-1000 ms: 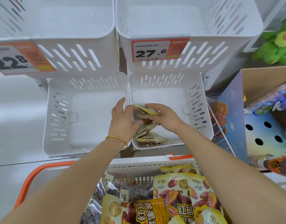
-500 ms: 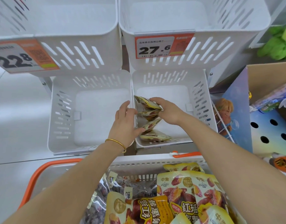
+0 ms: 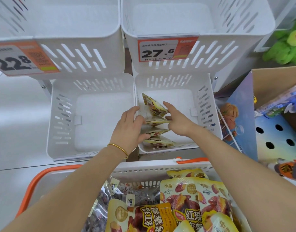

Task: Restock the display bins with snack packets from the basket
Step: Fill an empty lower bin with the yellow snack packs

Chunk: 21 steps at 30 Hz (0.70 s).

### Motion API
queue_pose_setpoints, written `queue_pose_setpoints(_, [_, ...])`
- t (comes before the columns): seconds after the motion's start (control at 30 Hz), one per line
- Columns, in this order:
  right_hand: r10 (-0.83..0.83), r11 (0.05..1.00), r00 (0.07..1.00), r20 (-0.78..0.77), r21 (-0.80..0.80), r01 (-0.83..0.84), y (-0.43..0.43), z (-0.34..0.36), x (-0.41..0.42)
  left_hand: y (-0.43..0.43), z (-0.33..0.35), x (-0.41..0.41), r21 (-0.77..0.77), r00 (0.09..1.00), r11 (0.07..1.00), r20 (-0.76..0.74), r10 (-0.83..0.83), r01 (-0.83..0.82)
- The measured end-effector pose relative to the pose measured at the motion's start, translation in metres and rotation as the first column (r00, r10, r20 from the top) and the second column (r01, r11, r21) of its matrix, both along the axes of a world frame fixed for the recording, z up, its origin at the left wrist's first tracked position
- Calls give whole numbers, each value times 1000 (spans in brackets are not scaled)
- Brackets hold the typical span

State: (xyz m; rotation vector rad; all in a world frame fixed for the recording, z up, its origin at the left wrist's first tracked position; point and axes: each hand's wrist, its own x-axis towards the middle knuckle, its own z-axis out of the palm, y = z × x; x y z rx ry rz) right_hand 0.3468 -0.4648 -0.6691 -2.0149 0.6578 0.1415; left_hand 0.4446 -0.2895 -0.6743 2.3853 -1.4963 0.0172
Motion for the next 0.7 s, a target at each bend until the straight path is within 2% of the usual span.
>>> queue_pose_setpoints(0.1, [-53, 998, 998, 26, 46, 52, 0, 5, 5, 6, -3, 3, -5, 1000, 1000, -12, 15, -15])
queue_pose_setpoints(0.13, [-95, 995, 994, 62, 19, 94, 0, 6, 9, 6, -4, 3, -8, 1000, 1000, -14, 22, -22])
queue_pose_setpoints(0.2, [-118, 983, 988, 104, -131, 131, 0, 5, 18, 6, -4, 3, -20, 999, 999, -12, 35, -35])
queue_pose_setpoints(0.27, [-53, 963, 997, 60, -259, 67, 0, 2, 28, 5, -4, 3, -31, 999, 998, -15, 51, -52])
queue_pose_setpoints(0.33, [-61, 938, 997, 38, -340, 70, 0, -5, 37, 3, -5, 2, -42, 998, 997, -20, 66, -67])
queue_pose_setpoints(0.47, [-194, 927, 972, 132, -298, 225, 0, -14, 37, 4, -7, 1, -71, 997, 994, -23, 78, -80])
queue_pose_setpoints(0.53, [-151, 946, 977, 149, -264, 187, 0, -17, 33, 5, -8, 1, -85, 996, 992, -30, 86, -88])
queue_pose_setpoints(0.7, [-13, 966, 999, 49, -258, 26, -7, -13, 27, 6, -8, -3, -101, 992, 988, -59, 112, -118])
